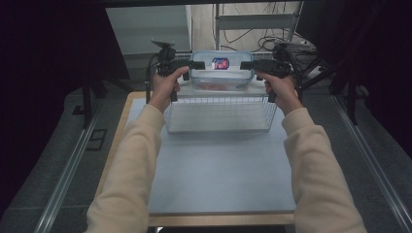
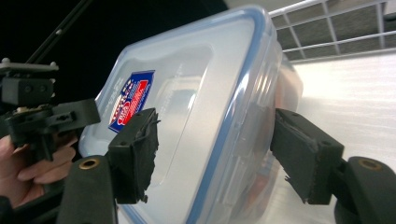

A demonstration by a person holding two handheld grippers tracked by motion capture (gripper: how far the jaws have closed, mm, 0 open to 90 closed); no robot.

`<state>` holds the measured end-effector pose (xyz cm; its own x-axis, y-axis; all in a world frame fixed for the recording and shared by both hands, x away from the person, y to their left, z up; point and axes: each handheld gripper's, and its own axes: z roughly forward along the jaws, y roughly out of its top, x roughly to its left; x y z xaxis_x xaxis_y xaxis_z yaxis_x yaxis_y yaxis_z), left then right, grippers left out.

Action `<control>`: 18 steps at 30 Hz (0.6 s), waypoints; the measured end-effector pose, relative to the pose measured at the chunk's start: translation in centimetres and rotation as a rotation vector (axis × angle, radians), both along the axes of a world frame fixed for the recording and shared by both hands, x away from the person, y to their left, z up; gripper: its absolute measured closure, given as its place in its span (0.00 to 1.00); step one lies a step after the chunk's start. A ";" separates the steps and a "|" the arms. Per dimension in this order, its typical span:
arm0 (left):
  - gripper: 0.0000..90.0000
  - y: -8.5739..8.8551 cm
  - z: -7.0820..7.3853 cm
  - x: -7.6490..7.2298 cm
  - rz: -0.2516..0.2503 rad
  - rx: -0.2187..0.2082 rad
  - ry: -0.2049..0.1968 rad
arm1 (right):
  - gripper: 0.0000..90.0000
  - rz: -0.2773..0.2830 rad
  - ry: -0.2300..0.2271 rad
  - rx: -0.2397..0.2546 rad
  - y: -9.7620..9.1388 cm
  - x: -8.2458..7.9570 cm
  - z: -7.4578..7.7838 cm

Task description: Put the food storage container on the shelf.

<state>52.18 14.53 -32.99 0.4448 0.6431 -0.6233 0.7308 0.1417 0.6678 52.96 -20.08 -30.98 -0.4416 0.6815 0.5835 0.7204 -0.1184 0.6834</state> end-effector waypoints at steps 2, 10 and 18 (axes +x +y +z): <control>0.18 0.0 -0.3 0.1 -0.002 -0.016 0.010 | 0.37 -0.019 -0.006 -0.020 0.1 -0.1 0.0; 0.13 -0.7 -0.1 -0.3 0.046 0.021 -0.027 | 0.32 -0.073 -0.016 0.016 -0.6 -0.6 -0.3; 0.09 -0.4 0.7 -1.2 0.059 0.016 -0.066 | 0.30 -0.057 -0.055 0.016 -1.5 -1.5 -0.1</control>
